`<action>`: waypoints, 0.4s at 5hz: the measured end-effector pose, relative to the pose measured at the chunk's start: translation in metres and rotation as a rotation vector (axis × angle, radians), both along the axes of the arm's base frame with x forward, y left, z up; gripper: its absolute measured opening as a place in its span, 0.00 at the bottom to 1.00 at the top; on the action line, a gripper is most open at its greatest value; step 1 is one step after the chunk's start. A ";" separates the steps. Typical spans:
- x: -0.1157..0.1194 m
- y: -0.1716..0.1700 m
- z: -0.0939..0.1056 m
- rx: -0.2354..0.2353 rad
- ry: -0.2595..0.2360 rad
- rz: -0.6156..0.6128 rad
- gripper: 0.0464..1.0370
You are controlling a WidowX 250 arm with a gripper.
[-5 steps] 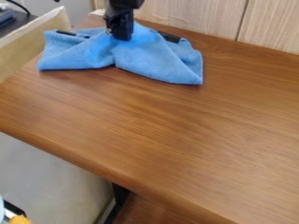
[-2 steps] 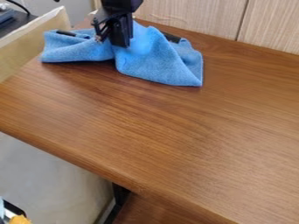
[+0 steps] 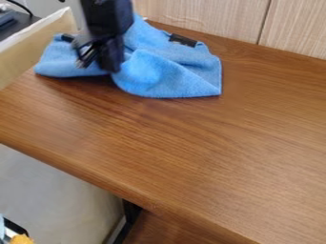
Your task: Unfold cloth from top to bottom
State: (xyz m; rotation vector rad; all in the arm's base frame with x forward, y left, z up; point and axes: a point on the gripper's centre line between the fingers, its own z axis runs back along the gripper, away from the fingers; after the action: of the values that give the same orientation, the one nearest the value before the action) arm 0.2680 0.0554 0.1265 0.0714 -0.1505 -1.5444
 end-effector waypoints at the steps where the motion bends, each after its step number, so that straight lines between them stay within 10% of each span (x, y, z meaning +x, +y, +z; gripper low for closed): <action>1: -0.023 0.009 -0.005 -0.022 0.012 0.022 0.01; 2: -0.039 0.012 -0.016 -0.069 0.019 0.013 0.01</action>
State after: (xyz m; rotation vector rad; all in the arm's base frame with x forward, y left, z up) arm 0.2291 0.0673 0.1107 0.0029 -0.1879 -1.5253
